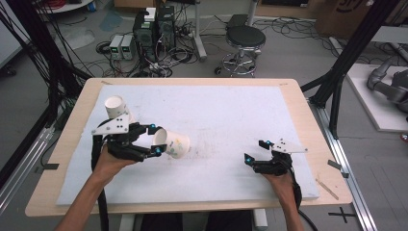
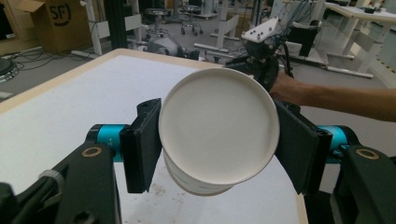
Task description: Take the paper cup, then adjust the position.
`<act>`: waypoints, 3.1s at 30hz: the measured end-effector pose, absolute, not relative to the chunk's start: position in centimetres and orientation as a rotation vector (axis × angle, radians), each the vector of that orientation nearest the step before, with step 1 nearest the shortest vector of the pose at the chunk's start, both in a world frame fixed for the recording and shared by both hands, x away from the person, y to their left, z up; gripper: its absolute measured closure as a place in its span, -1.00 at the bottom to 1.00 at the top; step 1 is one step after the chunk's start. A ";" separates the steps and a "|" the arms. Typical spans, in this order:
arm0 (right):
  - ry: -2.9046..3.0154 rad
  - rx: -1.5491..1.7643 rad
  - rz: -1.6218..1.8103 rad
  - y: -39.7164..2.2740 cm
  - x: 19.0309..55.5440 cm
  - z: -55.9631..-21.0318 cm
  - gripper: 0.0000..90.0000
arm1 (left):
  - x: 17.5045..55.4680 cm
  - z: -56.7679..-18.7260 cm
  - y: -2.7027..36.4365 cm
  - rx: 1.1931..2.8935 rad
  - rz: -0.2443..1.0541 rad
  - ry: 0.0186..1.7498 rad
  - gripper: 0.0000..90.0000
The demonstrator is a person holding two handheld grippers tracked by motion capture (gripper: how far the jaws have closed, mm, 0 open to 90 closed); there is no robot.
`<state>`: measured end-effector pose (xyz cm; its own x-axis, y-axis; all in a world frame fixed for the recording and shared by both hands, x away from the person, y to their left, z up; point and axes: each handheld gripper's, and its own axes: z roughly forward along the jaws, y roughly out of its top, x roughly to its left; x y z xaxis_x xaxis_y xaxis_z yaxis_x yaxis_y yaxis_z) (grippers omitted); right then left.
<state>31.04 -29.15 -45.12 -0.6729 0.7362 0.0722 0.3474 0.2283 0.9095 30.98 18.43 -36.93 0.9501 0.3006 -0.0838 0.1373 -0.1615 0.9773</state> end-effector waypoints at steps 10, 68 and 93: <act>2.143 1.003 1.423 -29.1 31.2 -45.1 -0.66 | 31.2 -38.9 18.3 1.731 0.124 0.321 -0.19; 2.462 0.481 1.712 -22.7 33.2 -37.5 -0.67 | 31.6 -38.8 16.3 1.700 0.031 0.272 -0.19; 2.649 0.092 1.872 -14.6 33.9 -37.6 -0.67 | 31.2 -37.4 13.7 1.678 -0.008 0.208 -0.19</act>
